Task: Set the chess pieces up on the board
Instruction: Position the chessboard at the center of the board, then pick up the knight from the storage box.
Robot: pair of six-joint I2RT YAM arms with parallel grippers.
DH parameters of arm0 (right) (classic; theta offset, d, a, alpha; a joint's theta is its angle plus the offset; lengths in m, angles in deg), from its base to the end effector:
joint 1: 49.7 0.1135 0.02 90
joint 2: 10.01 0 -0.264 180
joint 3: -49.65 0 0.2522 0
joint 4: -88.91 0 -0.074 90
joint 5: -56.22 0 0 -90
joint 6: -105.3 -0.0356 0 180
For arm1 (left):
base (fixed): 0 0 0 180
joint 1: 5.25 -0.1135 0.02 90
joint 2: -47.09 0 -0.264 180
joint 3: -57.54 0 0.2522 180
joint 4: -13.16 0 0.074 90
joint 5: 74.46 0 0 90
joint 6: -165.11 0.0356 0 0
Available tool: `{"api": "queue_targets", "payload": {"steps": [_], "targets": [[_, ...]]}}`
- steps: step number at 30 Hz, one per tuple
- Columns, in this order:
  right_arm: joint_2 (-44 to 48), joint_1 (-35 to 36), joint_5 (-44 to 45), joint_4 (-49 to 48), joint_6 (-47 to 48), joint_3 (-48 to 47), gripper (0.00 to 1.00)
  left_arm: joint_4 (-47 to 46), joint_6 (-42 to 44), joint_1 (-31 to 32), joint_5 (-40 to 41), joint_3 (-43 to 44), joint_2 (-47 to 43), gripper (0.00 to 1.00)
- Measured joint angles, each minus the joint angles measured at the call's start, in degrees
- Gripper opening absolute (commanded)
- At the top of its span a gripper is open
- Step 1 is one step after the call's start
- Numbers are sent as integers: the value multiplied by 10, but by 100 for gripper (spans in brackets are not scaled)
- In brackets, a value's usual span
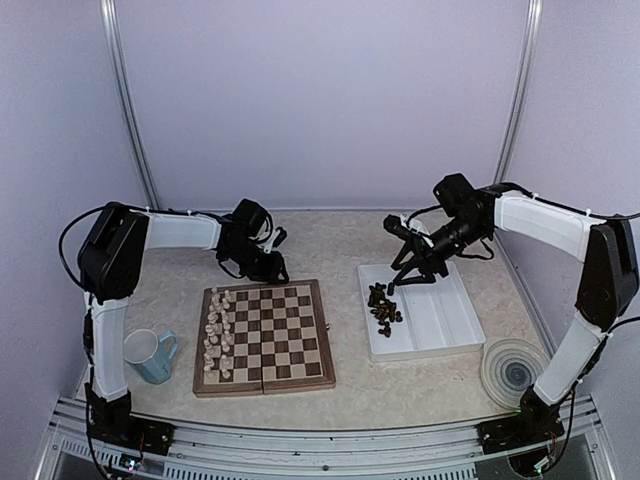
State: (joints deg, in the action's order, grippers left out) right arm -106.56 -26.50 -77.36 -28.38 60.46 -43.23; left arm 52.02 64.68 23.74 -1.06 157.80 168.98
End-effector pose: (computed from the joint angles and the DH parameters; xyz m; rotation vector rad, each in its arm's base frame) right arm 0.3045 0.1572 0.2682 -1.5567 1.9253 0.8700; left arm 0.3862 -0.2256 0.1506 0.5356 2.6372 -0.6082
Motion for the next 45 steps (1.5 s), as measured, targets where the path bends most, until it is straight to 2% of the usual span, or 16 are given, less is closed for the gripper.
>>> {"api": "queue_targets", "payload": {"steps": [7, 12, 16, 19, 24, 34, 37, 45], "targets": [[-1, -7, 21, -78, -46, 29, 40, -1, 2, 33, 0, -29, -23, 43], [-12, -10, 85, -140, -80, 56, 34, 37, 17, 51, 27, 14, -26, 46], [-53, -15, 141, -174, -90, 54, 36, 7, 35, 74, 57, 14, -76, 46], [-99, -16, 175, -184, -91, 45, 38, -58, 34, 87, 63, -30, -147, 48], [-131, -17, 204, -187, -91, 44, 39, -111, 43, 93, 68, -93, -229, 49], [-168, -16, 223, -188, -94, 0, 38, -115, 57, 95, 78, -100, -240, 50], [-185, -12, 224, -185, -93, -21, 34, -115, 58, 95, 77, -100, -240, 50], [-198, 2, 224, -169, -81, -29, 16, -114, 58, 95, 74, -100, -240, 50]]}}
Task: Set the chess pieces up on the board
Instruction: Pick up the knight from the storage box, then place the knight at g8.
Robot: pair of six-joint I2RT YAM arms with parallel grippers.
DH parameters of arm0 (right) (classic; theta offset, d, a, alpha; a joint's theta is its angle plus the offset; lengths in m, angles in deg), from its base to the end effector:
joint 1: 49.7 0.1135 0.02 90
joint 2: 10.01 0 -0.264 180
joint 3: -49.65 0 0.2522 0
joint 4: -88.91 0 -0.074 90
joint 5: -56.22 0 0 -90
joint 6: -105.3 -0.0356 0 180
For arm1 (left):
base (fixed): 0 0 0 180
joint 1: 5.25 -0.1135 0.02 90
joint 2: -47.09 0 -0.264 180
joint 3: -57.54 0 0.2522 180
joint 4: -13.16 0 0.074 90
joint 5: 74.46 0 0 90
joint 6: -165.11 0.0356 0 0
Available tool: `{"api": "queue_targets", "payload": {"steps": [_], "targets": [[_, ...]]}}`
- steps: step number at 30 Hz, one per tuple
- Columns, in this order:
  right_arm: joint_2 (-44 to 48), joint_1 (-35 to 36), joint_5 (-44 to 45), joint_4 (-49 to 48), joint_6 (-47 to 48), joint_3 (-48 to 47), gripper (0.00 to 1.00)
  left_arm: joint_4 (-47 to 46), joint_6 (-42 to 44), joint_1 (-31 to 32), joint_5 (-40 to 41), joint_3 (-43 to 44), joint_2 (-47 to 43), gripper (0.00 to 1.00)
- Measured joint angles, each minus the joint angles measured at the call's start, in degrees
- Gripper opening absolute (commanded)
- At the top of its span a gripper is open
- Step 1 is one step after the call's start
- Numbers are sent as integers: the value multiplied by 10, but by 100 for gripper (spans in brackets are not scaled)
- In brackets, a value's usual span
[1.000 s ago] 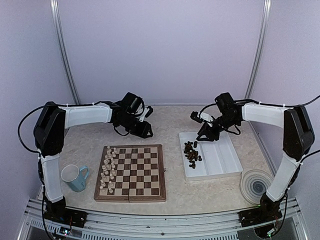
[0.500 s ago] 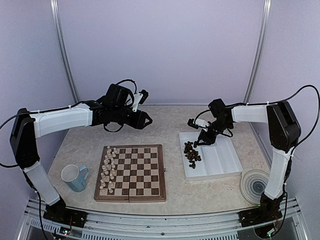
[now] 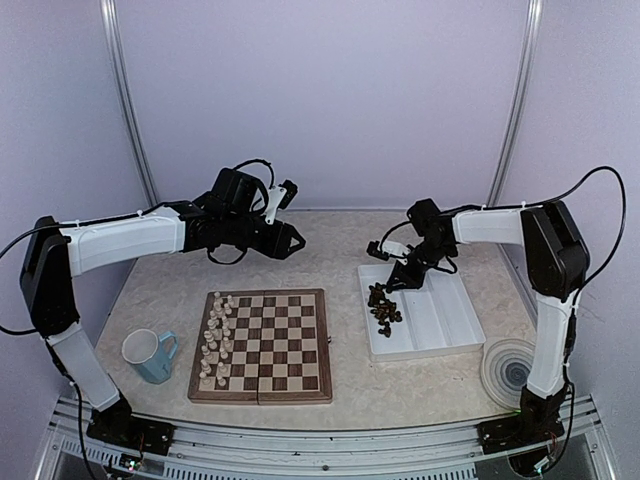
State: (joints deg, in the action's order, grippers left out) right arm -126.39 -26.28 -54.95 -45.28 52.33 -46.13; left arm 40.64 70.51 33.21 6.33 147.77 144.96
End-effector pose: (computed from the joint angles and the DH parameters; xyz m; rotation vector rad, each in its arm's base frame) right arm 0.3769 0.1773 0.1630 -1.4288 2.2462 0.4278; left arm 0.3061 -0.2504 0.2787 0.7408 2.1125 -0.5938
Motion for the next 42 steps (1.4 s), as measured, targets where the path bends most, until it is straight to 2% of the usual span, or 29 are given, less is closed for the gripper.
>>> {"api": "queue_targets", "payload": {"steps": [11, 18, 26, 31, 42], "targets": [[-1, 4, -17, 15, 4, -1, 3, 1, 0, 2, -8, 0, 0, 50], [6, 5, -16, 16, -3, -10, 1, 1, 0, 7, -6, 0, 0, 50], [124, 16, -49, 31, -10, -8, 2, 1, -3, 5, 3, 0, 0, 50], [172, 94, -62, 42, -9, -9, 2, -1, -22, -6, 6, 0, 0, 50], [134, 303, -63, 82, 13, -8, 2, -5, -50, -35, 30, -7, -11, 50]]}}
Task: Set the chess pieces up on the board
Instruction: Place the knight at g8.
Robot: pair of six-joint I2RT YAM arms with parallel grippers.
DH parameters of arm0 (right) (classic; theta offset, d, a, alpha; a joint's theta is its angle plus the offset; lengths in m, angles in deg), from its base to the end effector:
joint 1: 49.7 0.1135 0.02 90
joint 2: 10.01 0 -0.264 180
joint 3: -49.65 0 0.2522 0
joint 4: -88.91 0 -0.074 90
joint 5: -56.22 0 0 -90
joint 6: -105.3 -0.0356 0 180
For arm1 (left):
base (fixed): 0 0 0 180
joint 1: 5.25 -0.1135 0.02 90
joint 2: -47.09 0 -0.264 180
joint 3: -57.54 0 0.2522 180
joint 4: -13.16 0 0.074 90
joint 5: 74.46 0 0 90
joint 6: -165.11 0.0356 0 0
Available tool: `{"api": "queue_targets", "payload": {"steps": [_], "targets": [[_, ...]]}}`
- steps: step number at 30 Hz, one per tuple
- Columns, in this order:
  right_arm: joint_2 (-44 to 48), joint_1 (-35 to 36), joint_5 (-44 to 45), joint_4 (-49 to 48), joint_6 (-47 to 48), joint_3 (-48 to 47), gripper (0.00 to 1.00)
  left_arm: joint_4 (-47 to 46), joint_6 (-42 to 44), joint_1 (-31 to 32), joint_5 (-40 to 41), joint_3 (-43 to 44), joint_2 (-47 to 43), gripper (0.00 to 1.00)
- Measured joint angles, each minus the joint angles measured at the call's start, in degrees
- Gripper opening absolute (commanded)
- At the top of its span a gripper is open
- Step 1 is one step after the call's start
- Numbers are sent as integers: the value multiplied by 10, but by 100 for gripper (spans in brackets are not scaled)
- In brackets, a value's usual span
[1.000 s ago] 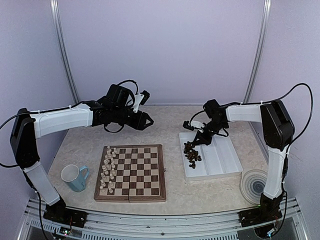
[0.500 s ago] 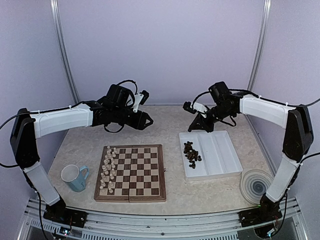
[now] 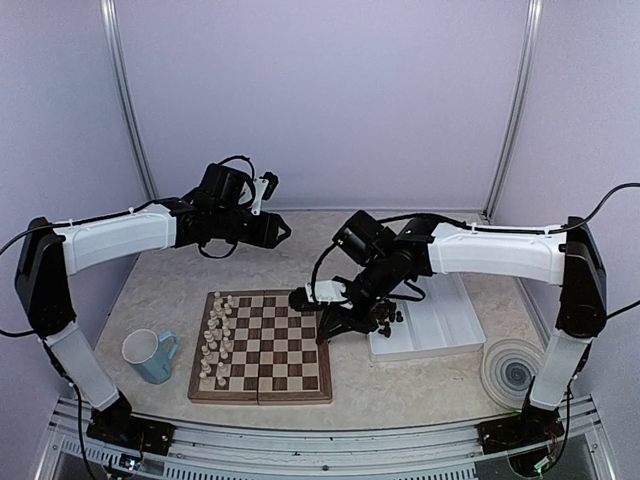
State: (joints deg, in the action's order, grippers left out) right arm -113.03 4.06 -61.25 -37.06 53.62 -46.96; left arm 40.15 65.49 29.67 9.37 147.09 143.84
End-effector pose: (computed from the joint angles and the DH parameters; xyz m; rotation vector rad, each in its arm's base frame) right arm 0.2127 0.3180 0.2507 -1.9918 1.6874 0.7233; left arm 0.3190 -0.2274 0.2826 0.5474 2.1498 -0.5556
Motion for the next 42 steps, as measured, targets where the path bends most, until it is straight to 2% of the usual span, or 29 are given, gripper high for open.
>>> {"api": "queue_targets", "payload": {"steps": [7, 21, 28, 33, 38, 42], "targets": [[-52, 59, 26, 5, 8, 0, 3, -2, -4, -5, 9, 0, -12, 50], [-130, 61, 33, 17, 5, -46, 4, -3, -4, -5, 19, 0, -17, 51], [-136, 61, 34, 19, 0, -55, 16, -2, -4, -5, 20, 0, -17, 51], [-138, 61, 38, 19, -2, -55, 19, -2, -4, -5, 20, 0, -17, 51], [-141, 63, 40, 19, -2, -55, 18, -2, -4, -5, 19, 0, -17, 51], [-144, 65, 40, 19, -3, -55, 14, -2, -4, -5, 19, 0, -17, 51]]}}
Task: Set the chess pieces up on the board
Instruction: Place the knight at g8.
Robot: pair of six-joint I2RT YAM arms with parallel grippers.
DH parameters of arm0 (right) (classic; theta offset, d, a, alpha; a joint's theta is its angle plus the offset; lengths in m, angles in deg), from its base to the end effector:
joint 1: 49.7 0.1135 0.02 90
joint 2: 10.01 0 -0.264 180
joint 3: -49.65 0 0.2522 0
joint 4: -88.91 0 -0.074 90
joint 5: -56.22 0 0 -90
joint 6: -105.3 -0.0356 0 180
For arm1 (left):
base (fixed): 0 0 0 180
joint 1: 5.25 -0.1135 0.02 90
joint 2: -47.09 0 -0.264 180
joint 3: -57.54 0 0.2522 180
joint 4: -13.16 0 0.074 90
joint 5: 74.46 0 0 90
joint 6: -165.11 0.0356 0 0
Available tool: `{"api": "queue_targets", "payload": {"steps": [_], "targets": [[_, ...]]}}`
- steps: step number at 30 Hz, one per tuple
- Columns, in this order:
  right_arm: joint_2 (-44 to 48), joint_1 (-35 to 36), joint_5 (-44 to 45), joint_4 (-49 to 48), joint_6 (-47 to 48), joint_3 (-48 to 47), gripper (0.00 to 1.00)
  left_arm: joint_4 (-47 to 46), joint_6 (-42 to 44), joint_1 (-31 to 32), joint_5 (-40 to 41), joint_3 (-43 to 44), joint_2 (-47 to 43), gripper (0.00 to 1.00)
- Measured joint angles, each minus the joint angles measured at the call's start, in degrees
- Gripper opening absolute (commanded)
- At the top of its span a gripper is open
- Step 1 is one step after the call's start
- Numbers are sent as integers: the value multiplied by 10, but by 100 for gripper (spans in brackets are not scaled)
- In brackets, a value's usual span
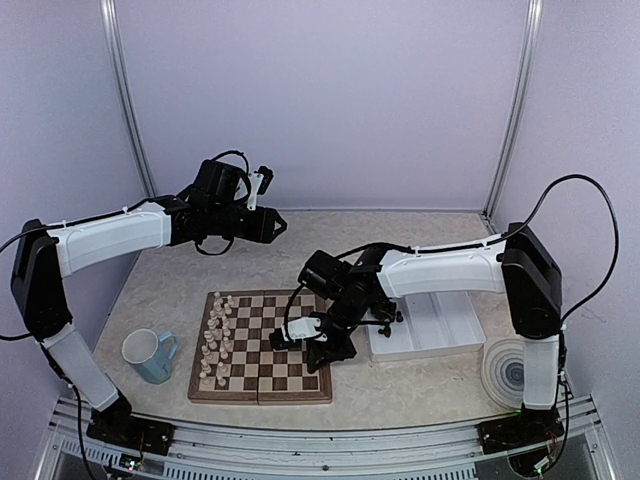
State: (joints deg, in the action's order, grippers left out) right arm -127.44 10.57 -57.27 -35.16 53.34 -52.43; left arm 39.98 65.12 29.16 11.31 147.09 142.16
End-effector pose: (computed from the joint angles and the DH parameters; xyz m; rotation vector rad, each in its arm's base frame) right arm 0.1955 0.3709 0.1801 -2.2018 1.7755 0.6665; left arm 0.3177 -0.2208 0.2936 0.5045 2.1217 -0.5280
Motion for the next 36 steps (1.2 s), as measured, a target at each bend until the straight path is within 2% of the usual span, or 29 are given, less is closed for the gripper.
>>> {"api": "queue_targets", "payload": {"steps": [3, 9, 19, 31, 36], "targets": [[0, 0, -1, 0, 0, 0, 11, 0, 0, 0, 0, 0, 0, 51], [-2, 2, -4, 0, 0, -3, 11, 1, 1, 0, 0, 0, 0, 51], [-9, 5, 0, 0, -3, -8, 24, 5, 2, 0, -1, 0, 0, 51], [-8, 5, 17, 4, 0, -8, 32, 8, 2, 0, -5, 0, 0, 51], [51, 2, 36, 5, 16, 43, 35, 8, 2, 0, -5, 0, 0, 51]]}}
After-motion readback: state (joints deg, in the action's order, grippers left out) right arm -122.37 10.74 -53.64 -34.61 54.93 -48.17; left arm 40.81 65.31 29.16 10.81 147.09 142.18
